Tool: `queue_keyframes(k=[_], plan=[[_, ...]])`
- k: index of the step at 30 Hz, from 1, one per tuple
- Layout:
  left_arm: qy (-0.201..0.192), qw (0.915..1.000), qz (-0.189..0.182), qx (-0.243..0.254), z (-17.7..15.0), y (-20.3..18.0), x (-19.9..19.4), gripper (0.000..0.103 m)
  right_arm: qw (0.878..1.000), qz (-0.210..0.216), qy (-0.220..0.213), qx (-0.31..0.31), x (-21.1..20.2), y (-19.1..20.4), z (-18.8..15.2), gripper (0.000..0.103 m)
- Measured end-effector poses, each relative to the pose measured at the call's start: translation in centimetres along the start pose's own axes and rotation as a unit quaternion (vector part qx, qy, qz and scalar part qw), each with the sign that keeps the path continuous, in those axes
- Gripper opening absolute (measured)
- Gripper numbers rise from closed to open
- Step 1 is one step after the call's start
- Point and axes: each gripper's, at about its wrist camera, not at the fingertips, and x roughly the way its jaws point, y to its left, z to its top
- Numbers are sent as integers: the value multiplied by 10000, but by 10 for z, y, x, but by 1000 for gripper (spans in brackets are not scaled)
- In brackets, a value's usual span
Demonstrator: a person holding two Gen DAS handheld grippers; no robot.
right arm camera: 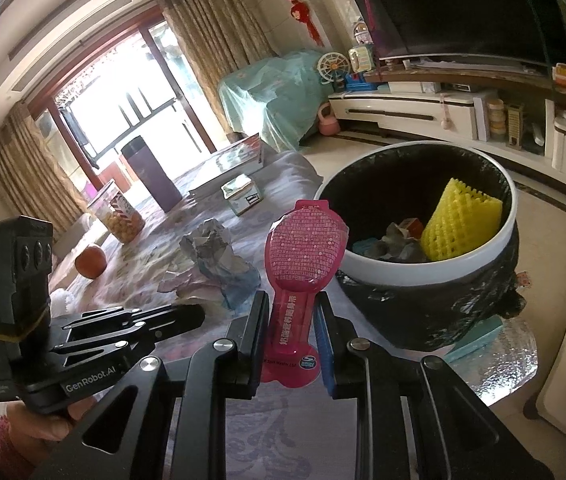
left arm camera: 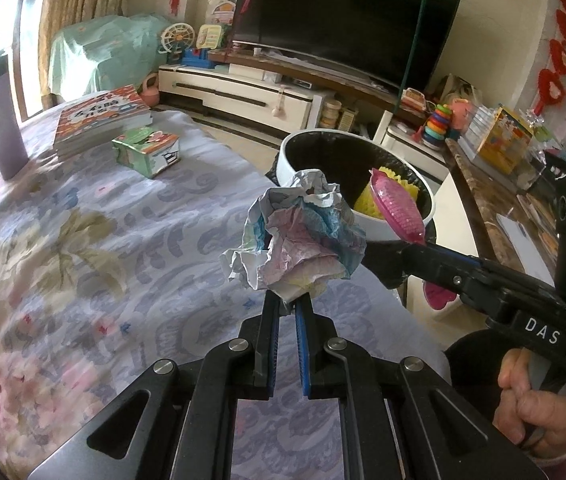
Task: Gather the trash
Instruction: 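Carry the crumpled paper and pink brush over the bin opening with both tools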
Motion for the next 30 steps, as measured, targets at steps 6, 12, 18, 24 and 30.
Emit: queue_keyframes(k=[6,12,18,24,30], plan=[[19,10000,-20,48,4,-5,5,7,10000,-39,-27,51,-3,-5,1,23],[12,9999,-29,114,8,-11,8,7,9999,-79,-55,77,-7,-11,3,23],[7,9998,-46,177,12,-16,11,7,9999,-108,-87,79,-7,-15,7,23],[10,9997,-70,229,17,-22,13,7,9998,-141,-109,80,-9,-19,11,23],[16,9994,-109,334,22,-28,17,7,9997,-196,-126,82,-12,-25,14,23]])
